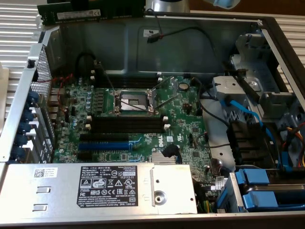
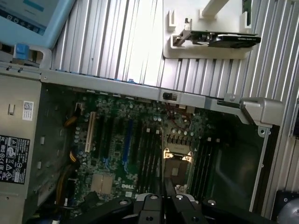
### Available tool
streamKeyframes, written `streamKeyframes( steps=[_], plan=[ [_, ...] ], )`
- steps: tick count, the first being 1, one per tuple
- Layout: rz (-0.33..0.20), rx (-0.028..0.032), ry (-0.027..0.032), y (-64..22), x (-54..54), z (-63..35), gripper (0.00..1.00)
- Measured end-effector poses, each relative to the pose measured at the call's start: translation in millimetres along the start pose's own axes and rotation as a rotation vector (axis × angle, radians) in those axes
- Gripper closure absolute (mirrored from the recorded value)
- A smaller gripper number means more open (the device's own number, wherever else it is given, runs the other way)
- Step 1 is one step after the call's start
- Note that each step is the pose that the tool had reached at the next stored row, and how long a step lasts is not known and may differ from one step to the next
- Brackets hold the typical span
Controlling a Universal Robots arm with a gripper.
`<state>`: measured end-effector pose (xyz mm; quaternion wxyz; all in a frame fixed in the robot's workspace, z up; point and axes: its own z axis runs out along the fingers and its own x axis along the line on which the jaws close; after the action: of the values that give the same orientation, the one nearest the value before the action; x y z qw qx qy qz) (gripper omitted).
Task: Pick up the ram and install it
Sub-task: 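Pick up the ram and move it above insertion slot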
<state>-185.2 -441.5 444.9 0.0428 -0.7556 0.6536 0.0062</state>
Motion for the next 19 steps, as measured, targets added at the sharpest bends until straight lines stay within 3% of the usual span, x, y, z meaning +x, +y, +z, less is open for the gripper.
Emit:
streamKeyframes(
  steps=[10,14,19],
  plan=[
    [0.002,-0.0174,-0.0026,-11.2,-9.3,1.3,0.87],
    [0.016,-0.0184,-0.0021,-12.3,-10.6,1.4,0.87],
    [0.077,-0.0147,0.0006,-12.3,-10.6,1.5,0.87]
  ],
)
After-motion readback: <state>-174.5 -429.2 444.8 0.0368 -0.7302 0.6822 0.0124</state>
